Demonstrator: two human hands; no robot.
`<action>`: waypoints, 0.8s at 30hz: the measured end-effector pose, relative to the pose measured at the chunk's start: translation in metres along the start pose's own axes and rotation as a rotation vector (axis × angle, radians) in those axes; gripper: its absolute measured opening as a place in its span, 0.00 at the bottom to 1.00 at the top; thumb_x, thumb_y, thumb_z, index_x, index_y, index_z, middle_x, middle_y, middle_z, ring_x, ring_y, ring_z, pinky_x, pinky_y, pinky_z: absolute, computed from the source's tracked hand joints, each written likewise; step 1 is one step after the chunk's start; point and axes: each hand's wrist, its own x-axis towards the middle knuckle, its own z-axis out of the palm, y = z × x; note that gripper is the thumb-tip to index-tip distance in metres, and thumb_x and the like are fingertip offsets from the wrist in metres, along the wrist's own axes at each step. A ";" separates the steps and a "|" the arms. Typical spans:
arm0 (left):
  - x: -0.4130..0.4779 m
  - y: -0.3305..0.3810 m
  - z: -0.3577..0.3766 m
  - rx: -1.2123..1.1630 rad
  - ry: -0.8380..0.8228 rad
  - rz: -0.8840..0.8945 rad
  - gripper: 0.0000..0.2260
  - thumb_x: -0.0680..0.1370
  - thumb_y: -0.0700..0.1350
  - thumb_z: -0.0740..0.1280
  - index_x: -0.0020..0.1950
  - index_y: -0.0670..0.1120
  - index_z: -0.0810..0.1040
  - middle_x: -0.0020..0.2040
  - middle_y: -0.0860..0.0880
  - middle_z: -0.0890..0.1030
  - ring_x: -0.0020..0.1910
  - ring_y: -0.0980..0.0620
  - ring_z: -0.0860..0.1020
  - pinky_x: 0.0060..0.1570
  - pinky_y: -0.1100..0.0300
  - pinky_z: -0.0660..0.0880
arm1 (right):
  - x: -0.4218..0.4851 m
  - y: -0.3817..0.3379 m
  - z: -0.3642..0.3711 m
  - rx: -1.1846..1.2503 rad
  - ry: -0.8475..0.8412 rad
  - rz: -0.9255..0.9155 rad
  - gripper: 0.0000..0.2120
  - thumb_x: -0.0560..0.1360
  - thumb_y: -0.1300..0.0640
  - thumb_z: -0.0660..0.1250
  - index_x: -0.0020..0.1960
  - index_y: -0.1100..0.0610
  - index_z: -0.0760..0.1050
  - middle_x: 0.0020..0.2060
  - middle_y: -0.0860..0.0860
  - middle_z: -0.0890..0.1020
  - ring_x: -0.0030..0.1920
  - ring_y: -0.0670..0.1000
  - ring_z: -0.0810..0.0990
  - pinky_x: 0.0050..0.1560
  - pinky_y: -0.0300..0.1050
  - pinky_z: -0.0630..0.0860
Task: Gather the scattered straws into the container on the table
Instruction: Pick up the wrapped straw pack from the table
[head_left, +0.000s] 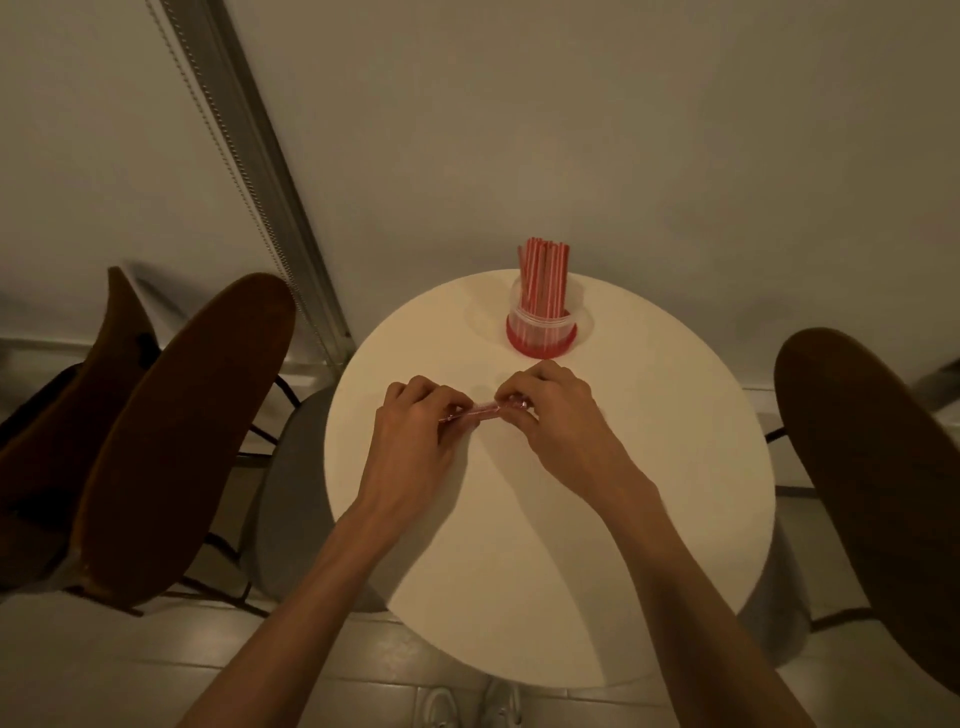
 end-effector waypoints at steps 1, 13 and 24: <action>0.003 0.004 0.005 -0.008 -0.002 0.014 0.07 0.80 0.49 0.77 0.56 0.49 0.89 0.49 0.51 0.84 0.50 0.47 0.75 0.48 0.53 0.74 | -0.002 0.008 -0.006 -0.004 0.014 0.023 0.06 0.82 0.54 0.72 0.58 0.51 0.86 0.53 0.48 0.80 0.56 0.52 0.78 0.60 0.50 0.75; 0.043 0.019 0.034 -0.069 -0.049 0.045 0.08 0.80 0.43 0.77 0.59 0.48 0.89 0.53 0.50 0.82 0.53 0.47 0.77 0.51 0.58 0.71 | -0.003 0.050 -0.039 -0.066 0.150 0.135 0.08 0.82 0.57 0.73 0.60 0.52 0.87 0.52 0.51 0.84 0.52 0.53 0.82 0.60 0.55 0.80; 0.068 0.013 0.044 -0.093 -0.034 0.073 0.08 0.78 0.41 0.78 0.57 0.48 0.88 0.52 0.49 0.86 0.51 0.47 0.82 0.56 0.47 0.81 | 0.006 0.057 -0.042 -0.094 0.180 0.196 0.09 0.82 0.58 0.74 0.61 0.54 0.86 0.53 0.53 0.86 0.51 0.54 0.84 0.60 0.53 0.81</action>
